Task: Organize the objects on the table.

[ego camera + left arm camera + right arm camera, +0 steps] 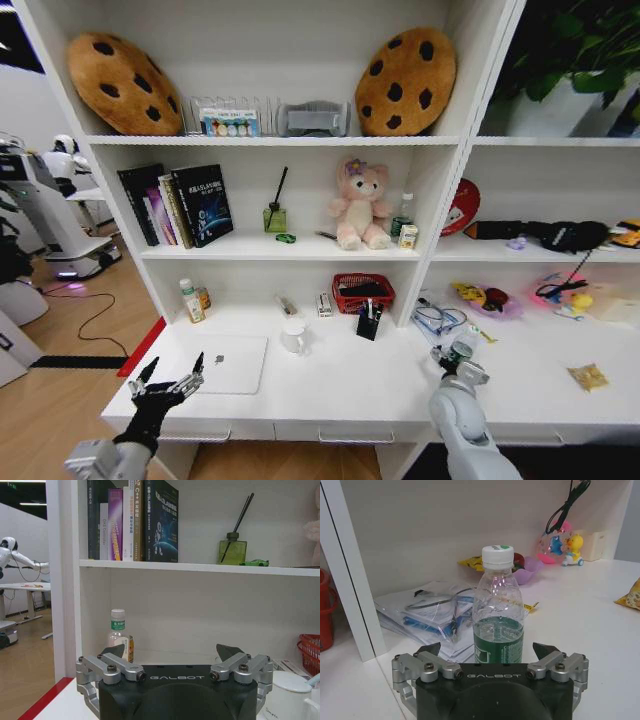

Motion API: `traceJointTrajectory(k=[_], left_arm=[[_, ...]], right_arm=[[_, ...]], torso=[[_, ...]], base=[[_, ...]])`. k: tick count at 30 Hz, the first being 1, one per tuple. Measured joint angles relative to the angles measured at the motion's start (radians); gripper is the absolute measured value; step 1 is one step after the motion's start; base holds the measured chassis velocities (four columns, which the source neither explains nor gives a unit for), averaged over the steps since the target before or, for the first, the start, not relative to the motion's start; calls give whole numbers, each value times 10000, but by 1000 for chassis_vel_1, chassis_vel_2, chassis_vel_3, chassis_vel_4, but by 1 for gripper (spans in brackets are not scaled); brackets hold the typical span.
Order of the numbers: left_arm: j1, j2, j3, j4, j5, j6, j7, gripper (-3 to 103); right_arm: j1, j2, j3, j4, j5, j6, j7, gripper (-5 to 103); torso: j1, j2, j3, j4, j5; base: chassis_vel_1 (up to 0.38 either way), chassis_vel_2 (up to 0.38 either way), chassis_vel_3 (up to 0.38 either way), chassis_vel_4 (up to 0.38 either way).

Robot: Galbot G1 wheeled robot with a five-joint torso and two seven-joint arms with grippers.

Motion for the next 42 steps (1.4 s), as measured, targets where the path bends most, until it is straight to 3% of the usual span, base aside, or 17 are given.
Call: traceJointTrajectory(k=[7, 9, 12, 19, 20, 24, 26, 27, 28, 31, 32, 34, 37, 42], left_arm=[[-1, 0, 0, 0, 0, 1, 2, 100], [0, 0, 0, 0, 0, 0, 3, 100], [0, 0, 0, 0, 1, 0, 2, 100], [0, 0, 0, 0, 0, 0, 3, 100], [0, 0, 0, 0, 0, 0, 3, 100], [0, 0, 0, 0, 0, 0, 2, 100], [0, 0, 0, 0, 0, 0, 2, 100], [0, 0, 0, 0, 0, 0, 2, 100], [0, 0, 0, 0, 0, 0, 2, 100], [0, 0, 0, 0, 0, 0, 0, 100], [0, 0, 0, 0, 0, 0, 0, 100], [0, 0, -1, 0, 1, 0, 0, 100], [0, 0, 1, 0, 0, 0, 1, 100], [0, 0, 0, 0, 0, 0, 1, 100]], right_arm=[[492, -251, 373, -409, -97, -2, -185, 103], [589, -313, 448, -497, -96, -2, -228, 100], [736, -394, 522, -625, -98, -3, -320, 84], [689, -379, 460, -435, -107, -106, -320, 62], [662, -360, 443, -383, -112, -139, -315, 51], [483, -339, 418, -184, -223, -150, -347, 41], [483, -339, 418, -184, -223, -150, -347, 41], [260, -350, 418, 200, -617, -25, -892, 36], [260, -350, 418, 200, -617, -25, -892, 36], [-855, -771, 435, 2275, -1424, 204, -4571, 27], [-855, -771, 435, 2275, -1424, 204, -4571, 27], [-1322, -1103, -7, 3195, -1391, 445, -6348, 25], [-1672, -1171, -477, 3729, -1622, 422, -7030, 25], [-3015, -803, -853, 4826, -2112, -166, -6973, 25]], torso=[[0, 0, 0, 0, -1], [1, 0, 0, 0, -2], [1, 0, 0, -1, -1], [0, 0, 0, -1, -1], [0, 0, 0, 0, -1], [1, 0, 0, -1, 0], [1, 0, 0, -1, 0], [1, 0, 0, -2, 2], [1, 0, 0, -2, 2], [1, 0, -1, -4, -5], [1, 0, -1, -4, -5], [-1, 2, -2, 0, -3], [0, 2, -1, 4, -2], [1, 2, -1, 1, -1]], base=[[0, 0, 0, 0], [0, 0, 0, 0], [0, 0, 0, 0], [0, 0, 0, 0], [0, 0, 0, 0], [0, 0, 0, 0], [0, 0, 0, 0], [0, 0, 0, 0], [0, 0, 0, 0], [0, 0, 0, 0], [0, 0, 0, 0], [0, 0, 0, 0], [0, 0, 0, 0], [0, 0, 0, 0]])
